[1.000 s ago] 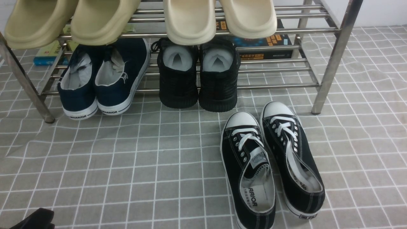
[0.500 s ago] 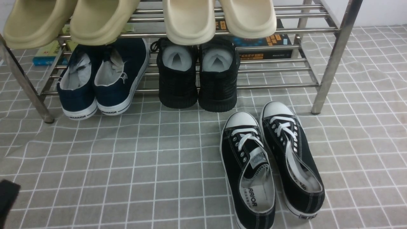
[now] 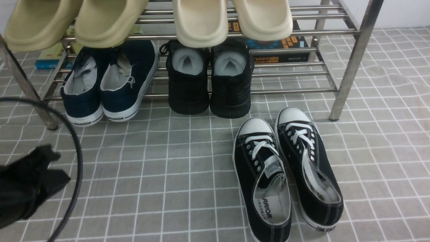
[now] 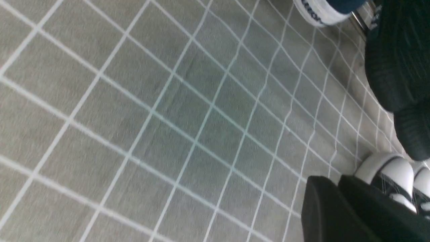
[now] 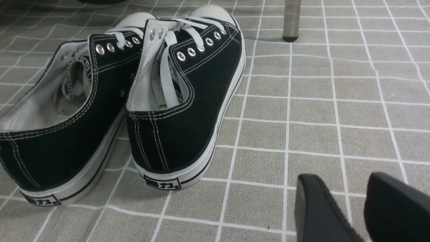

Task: Take the shoes off the shelf with your hand from the grey coffee tablecloth.
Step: 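Grasp the leftmost shoe on the bottom shelf of the shoe rack with the left gripper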

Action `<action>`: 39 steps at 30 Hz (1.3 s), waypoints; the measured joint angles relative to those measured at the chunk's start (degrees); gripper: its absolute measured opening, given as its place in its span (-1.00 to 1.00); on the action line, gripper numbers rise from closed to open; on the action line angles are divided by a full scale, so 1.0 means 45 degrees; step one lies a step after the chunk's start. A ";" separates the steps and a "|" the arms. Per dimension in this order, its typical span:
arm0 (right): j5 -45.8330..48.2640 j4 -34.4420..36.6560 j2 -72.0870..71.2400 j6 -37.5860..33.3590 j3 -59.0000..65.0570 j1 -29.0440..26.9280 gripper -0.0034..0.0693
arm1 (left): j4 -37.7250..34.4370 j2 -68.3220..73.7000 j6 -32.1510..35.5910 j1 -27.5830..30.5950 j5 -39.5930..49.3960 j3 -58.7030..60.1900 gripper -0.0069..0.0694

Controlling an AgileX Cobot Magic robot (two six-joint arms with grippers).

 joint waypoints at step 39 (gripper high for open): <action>0.0000 0.0000 0.0000 0.0000 0.0000 0.0000 -0.25 | -0.4336 0.8887 -0.0299 0.0042 -0.5801 -0.4687 0.30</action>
